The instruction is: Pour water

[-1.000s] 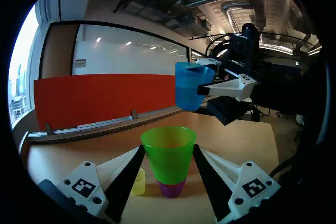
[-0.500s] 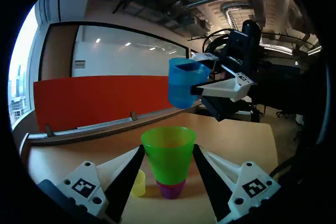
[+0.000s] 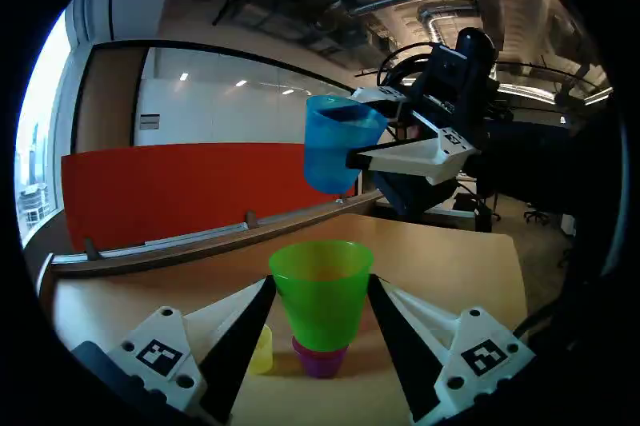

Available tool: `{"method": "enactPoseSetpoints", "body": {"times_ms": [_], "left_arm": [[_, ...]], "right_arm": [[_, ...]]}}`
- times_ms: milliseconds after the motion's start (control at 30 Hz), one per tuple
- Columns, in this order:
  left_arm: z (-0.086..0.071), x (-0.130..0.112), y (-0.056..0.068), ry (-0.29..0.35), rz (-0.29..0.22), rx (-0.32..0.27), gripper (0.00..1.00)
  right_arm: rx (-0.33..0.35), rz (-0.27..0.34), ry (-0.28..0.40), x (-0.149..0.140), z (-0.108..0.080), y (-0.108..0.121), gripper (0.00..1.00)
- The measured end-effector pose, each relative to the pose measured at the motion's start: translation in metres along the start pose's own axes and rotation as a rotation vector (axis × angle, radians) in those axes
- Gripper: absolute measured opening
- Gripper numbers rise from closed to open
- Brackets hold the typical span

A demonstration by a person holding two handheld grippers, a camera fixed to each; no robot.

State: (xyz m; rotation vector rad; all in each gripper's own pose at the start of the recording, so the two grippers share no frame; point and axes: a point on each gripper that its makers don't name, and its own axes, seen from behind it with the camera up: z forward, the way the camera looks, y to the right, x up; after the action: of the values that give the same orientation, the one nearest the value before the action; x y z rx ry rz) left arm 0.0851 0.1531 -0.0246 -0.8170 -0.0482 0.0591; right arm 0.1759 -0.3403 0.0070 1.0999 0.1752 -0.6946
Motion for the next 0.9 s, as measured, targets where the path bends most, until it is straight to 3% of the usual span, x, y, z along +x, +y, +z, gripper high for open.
{"method": "enactPoseSetpoints", "body": {"times_ms": [900], "left_arm": [[0.0,0.008,0.001,0.016,0.012,-0.008,0.84]], "right_arm": [[-0.002,-0.135,-0.044,0.005,0.015,0.014,0.89]]}}
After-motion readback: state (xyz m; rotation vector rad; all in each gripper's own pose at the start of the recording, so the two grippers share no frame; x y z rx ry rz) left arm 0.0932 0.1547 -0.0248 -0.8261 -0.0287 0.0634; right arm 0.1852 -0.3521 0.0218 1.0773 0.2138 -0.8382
